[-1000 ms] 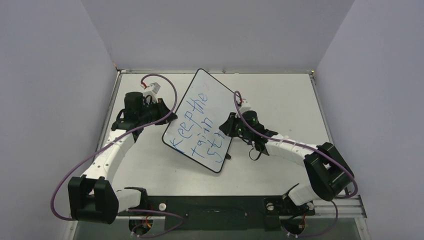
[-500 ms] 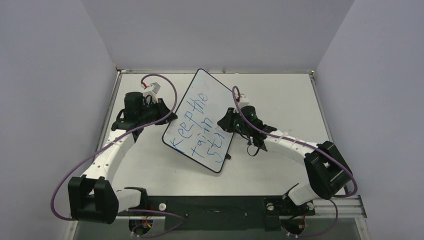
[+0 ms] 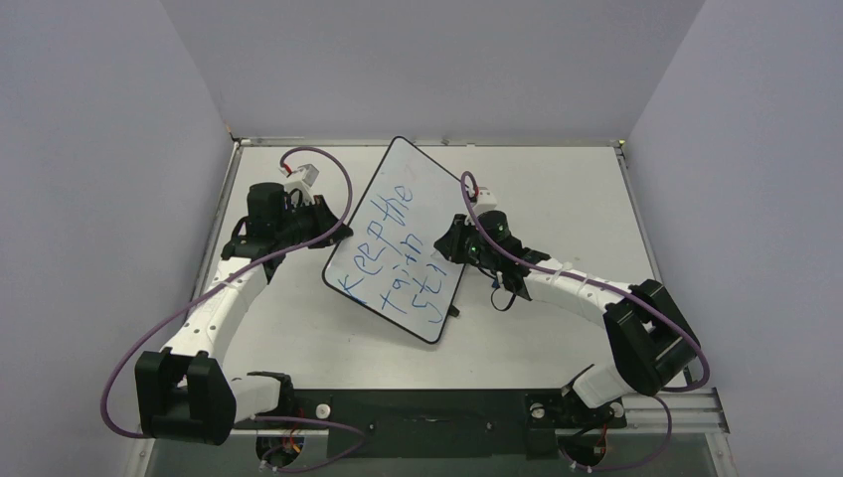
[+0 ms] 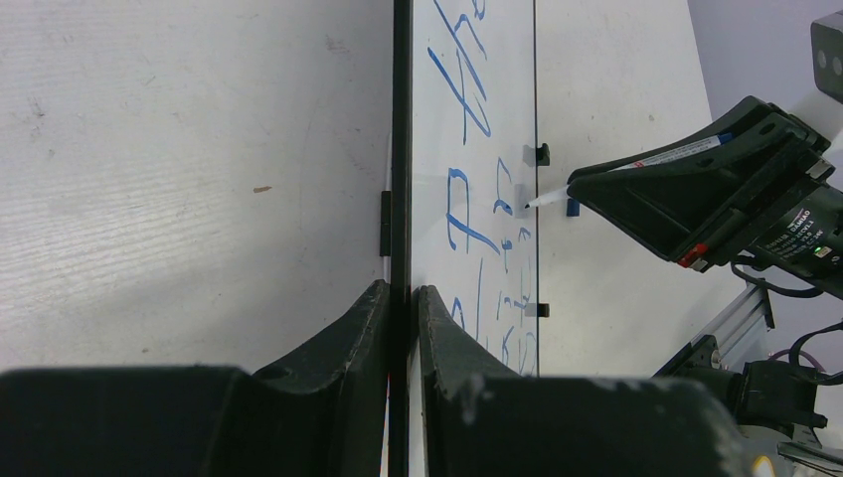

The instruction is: Write a sentence on the whiteboard

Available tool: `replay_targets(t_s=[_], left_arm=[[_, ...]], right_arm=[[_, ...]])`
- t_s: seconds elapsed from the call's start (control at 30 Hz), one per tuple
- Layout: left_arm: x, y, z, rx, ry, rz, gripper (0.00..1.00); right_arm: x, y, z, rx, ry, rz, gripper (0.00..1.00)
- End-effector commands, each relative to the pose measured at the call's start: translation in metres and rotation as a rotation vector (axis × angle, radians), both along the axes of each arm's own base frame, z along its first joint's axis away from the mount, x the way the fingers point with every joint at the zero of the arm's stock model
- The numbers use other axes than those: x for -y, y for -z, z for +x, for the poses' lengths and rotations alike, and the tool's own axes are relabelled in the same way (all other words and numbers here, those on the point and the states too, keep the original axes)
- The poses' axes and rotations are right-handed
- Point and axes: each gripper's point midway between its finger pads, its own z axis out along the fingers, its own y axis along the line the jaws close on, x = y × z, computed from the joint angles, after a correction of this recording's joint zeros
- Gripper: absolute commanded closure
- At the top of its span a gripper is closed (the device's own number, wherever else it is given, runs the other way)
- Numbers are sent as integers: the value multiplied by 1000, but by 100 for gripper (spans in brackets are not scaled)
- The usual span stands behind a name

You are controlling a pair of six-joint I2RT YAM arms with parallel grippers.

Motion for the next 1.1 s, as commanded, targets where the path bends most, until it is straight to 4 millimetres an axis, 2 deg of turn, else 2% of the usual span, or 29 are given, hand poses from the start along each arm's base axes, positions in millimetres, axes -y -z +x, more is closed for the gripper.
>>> replay_targets(t_s=[0.0,0.5,0.9,1.07], left_arm=[[6,-14,6,67,38,-6,100],[6,-16,5,70,39,-7,100],[5,-16,5,70,36,-5,100],[5,-16,4,71,36,-3,100]], right_arm=[[-1,-2,7,31,11,-5,100],[10,29,-15,-22,-5,-38,100],[12,27,-32,-29,-22,-28,100],[15,22,-32,-14,-10,-36,100]])
